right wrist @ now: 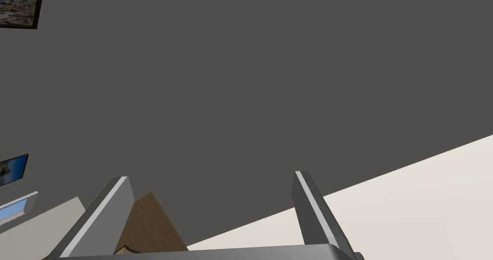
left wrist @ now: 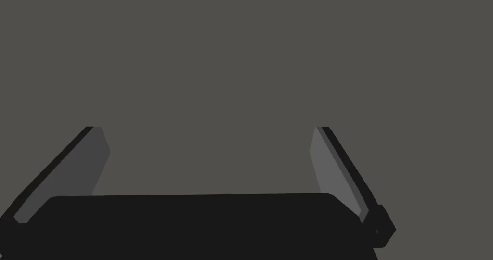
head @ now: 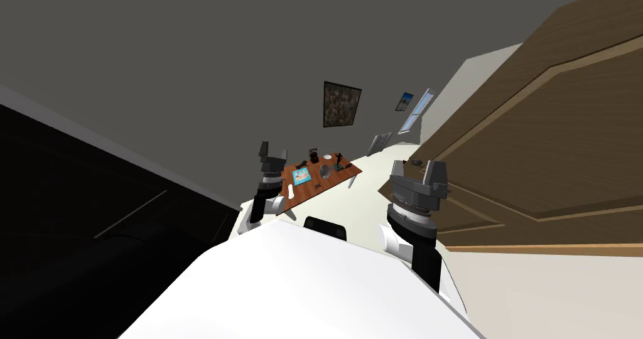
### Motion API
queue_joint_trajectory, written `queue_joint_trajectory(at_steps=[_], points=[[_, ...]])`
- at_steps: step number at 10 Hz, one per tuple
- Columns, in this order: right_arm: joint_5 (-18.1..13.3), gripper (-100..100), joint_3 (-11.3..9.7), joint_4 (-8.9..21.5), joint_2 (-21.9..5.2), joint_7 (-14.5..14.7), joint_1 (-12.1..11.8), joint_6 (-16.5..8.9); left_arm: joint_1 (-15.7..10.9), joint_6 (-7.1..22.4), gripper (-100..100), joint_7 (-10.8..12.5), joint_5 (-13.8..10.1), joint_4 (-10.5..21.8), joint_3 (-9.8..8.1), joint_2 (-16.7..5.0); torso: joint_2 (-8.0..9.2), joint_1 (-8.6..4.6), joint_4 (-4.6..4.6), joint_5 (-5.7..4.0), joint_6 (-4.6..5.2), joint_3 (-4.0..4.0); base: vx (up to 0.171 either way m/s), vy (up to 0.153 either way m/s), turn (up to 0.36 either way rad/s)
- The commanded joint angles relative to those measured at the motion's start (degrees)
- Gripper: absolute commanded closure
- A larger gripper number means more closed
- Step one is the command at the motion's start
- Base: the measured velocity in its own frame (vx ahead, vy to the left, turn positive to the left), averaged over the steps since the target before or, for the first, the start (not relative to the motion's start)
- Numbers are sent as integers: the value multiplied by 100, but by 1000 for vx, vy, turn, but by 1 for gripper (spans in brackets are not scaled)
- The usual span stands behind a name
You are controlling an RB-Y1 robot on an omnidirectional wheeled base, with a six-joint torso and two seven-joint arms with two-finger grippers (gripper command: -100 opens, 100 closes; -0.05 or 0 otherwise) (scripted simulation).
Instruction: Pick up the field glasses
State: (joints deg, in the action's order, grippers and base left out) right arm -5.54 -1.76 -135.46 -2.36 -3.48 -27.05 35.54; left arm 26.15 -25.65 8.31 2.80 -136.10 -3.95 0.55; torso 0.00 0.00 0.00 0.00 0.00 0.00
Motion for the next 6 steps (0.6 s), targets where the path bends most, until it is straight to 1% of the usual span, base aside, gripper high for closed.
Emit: queue_joint_trajectory(at_steps=[1, 3, 6], points=[[0, 0, 0, 0, 0, 0, 0, 0, -16, 130, -100, 49, -136, 224, -5, -206, 0, 0, 0, 0, 0, 0, 31, -16, -103], [0, 0, 0, 0, 0, 0, 0, 0, -36, 267, -100, 100, -281, 463, -11, -357, -18, -8, -4, -1, 1, -10, 53, -30, -85], [0, 0, 0, 0, 0, 0, 0, 0, -74, 550, -100, 206, -578, 917, -23, -572, -22, -15, -5, -3, 1, -13, 56, -42, -96]])
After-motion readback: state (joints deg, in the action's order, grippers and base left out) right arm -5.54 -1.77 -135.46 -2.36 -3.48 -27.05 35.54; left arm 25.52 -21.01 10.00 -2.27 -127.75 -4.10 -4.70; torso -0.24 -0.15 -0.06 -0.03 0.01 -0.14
